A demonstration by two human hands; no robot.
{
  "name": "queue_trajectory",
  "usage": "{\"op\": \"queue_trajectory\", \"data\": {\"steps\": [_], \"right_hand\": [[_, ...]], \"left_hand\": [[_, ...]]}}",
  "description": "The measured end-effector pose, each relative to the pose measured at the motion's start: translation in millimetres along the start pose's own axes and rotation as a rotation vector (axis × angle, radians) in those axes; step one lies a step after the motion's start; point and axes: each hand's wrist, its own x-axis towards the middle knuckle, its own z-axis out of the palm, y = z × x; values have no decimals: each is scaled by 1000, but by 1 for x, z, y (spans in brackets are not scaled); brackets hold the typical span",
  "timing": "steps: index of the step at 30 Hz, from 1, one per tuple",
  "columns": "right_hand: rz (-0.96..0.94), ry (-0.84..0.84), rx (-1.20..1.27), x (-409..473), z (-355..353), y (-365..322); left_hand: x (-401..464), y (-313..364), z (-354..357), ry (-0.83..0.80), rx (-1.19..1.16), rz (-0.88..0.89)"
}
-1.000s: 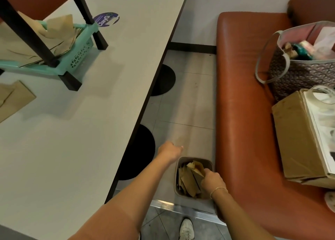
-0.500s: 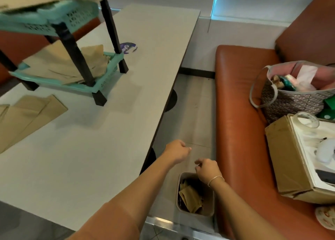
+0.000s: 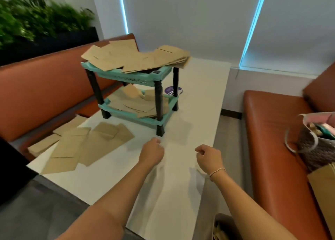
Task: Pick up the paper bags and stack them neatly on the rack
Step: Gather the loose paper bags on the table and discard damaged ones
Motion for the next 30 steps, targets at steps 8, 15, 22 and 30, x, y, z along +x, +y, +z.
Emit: {"op": "queue_trajectory", "data": {"steps": [8,15,22,30], "right_hand": [[-112,-118,-76,6,64,-68],[-152,-213,-145,17,103,-97],[-189,-249,-185,23,123,-115],[-231,-303,-214,14,145,-129]], "left_hand": [[52,-115,-101,231,308,-220],[66,-188,-157,237,416,-400],[71,-207,-163,214,559,-322],[72,-213,-178,164,697,-253]]}}
